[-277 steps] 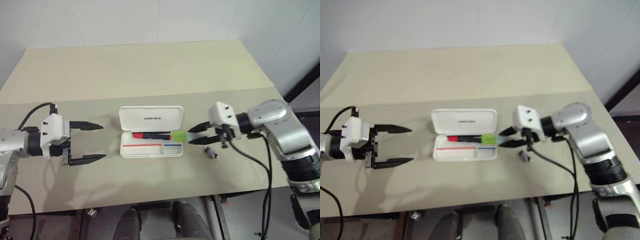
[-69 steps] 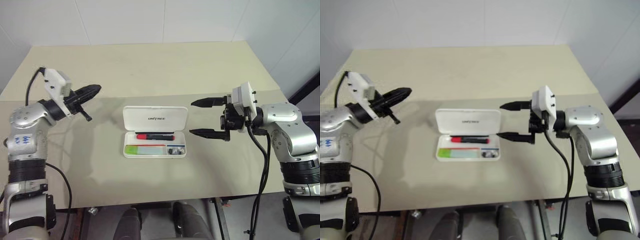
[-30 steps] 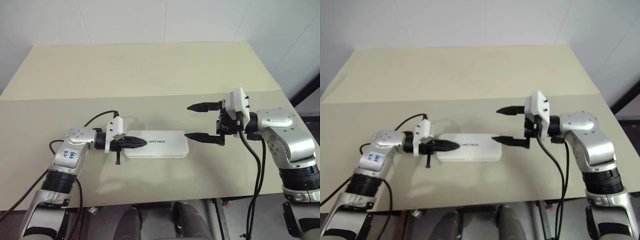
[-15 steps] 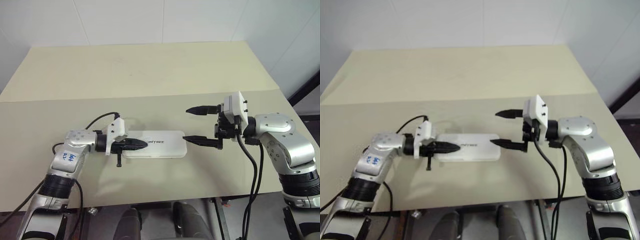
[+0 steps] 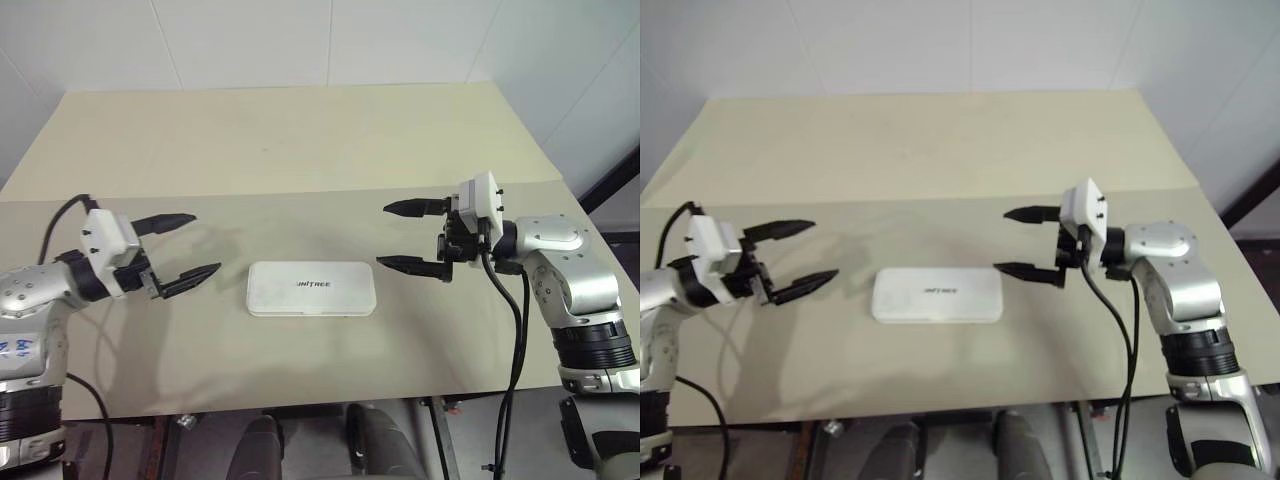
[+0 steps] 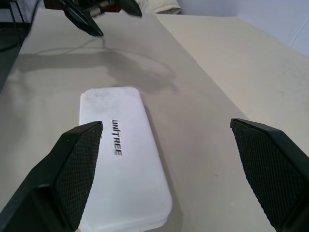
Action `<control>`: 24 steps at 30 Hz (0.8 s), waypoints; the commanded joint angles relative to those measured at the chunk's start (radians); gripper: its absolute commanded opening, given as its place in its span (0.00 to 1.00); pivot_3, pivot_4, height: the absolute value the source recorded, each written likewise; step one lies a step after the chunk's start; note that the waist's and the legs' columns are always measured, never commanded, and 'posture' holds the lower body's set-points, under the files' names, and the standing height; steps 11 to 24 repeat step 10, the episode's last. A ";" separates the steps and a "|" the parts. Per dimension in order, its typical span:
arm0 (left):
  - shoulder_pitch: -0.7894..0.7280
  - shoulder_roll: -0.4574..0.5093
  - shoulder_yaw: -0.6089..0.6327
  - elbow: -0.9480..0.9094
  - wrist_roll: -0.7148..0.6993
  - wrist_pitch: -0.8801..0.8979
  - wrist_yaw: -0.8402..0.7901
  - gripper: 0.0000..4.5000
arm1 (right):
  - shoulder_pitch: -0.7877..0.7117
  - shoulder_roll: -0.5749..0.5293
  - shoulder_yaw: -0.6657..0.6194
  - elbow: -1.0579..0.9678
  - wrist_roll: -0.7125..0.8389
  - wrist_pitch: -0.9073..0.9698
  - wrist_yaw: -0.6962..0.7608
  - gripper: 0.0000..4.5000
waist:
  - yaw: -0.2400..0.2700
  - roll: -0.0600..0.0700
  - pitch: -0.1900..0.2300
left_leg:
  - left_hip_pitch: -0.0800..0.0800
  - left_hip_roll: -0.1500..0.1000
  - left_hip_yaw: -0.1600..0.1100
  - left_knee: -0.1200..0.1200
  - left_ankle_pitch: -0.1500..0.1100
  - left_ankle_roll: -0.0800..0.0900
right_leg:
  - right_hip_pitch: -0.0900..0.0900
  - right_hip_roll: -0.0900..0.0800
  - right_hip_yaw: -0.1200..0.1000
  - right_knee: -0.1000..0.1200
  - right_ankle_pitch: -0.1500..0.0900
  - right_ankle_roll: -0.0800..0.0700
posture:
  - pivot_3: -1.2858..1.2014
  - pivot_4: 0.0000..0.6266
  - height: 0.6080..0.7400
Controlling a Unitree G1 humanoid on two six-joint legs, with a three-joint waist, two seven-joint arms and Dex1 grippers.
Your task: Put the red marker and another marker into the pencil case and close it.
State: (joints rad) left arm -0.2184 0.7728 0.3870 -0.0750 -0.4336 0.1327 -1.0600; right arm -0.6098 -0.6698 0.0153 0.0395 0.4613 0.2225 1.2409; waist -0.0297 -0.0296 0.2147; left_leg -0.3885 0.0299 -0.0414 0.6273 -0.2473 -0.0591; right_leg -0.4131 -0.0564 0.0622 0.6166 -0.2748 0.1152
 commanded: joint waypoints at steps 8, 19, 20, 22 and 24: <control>0.076 0.064 0.074 -0.102 -0.084 0.095 0.018 1.00 | 0.056 -0.106 -0.094 0.073 -0.038 -0.143 0.053 1.00 | -0.002 0.000 0.000 | 0.000 0.000 0.000 -0.001 0.000 0.000 | 0.000 0.000 -0.001 -0.002 0.000 0.000 | 0.52 0.24 1.00; 0.081 0.072 0.085 -0.101 -0.084 0.100 0.029 1.00 | 0.058 -0.113 -0.091 0.097 -0.060 -0.175 0.059 1.00 | -0.003 0.000 0.000 | 0.000 0.000 0.001 -0.001 0.000 0.000 | 0.000 0.000 0.000 -0.001 0.000 0.000 | 0.52 0.24 1.00; 0.081 0.072 0.085 -0.101 -0.084 0.100 0.029 1.00 | 0.058 -0.113 -0.091 0.097 -0.060 -0.175 0.059 1.00 | -0.003 0.000 0.000 | 0.000 0.000 0.001 -0.001 0.000 0.000 | 0.000 0.000 0.000 -0.001 0.000 0.000 | 0.52 0.24 1.00; 0.081 0.072 0.085 -0.101 -0.084 0.100 0.029 1.00 | 0.058 -0.113 -0.091 0.097 -0.060 -0.175 0.059 1.00 | -0.003 0.000 0.000 | 0.000 0.000 0.001 -0.001 0.000 0.000 | 0.000 0.000 0.000 -0.001 0.000 0.000 | 0.52 0.24 1.00; 0.081 0.072 0.085 -0.101 -0.084 0.100 0.029 1.00 | 0.058 -0.113 -0.091 0.097 -0.060 -0.175 0.059 1.00 | -0.003 0.000 0.000 | 0.000 0.000 0.001 -0.001 0.000 0.000 | 0.000 0.000 0.000 -0.001 0.000 0.000 | 0.52 0.24 1.00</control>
